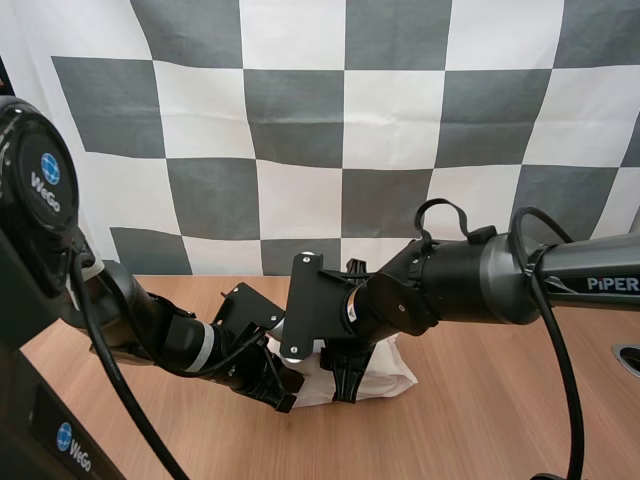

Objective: Open the wet wipes lid

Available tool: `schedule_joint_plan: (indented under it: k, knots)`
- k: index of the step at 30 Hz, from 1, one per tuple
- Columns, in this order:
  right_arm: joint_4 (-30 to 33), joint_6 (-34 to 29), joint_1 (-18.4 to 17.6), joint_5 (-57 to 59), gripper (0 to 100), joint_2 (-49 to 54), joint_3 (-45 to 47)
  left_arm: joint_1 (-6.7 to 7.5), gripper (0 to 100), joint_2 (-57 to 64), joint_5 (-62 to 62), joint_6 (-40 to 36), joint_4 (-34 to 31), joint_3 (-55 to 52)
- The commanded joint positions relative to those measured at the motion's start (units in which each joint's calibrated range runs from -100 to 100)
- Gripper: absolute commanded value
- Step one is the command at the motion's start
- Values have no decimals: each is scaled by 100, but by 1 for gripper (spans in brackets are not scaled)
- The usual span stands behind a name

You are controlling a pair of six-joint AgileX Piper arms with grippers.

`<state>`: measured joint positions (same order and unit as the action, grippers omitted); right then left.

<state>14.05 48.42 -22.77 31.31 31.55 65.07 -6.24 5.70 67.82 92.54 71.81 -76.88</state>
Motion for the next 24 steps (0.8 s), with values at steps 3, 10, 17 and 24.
schedule_joint_plan:
  k: [3, 10, 17, 24]
  knots:
    - [-3, 34, 85, 22, 77, -7, 1, 0, 0, -7, -18, 73, -2, 6]
    - [-55, 42, 123, -16, 77, -7, 1, 0, 0, -7, -18, 73, -2, 6]
    - [-66, 42, 123, -106, 73, -22, 1, 0, 0, -7, -18, 73, -2, 6]
    - [-78, 42, 123, -106, 53, -34, 1, 0, 0, -7, -36, 73, -13, 6]
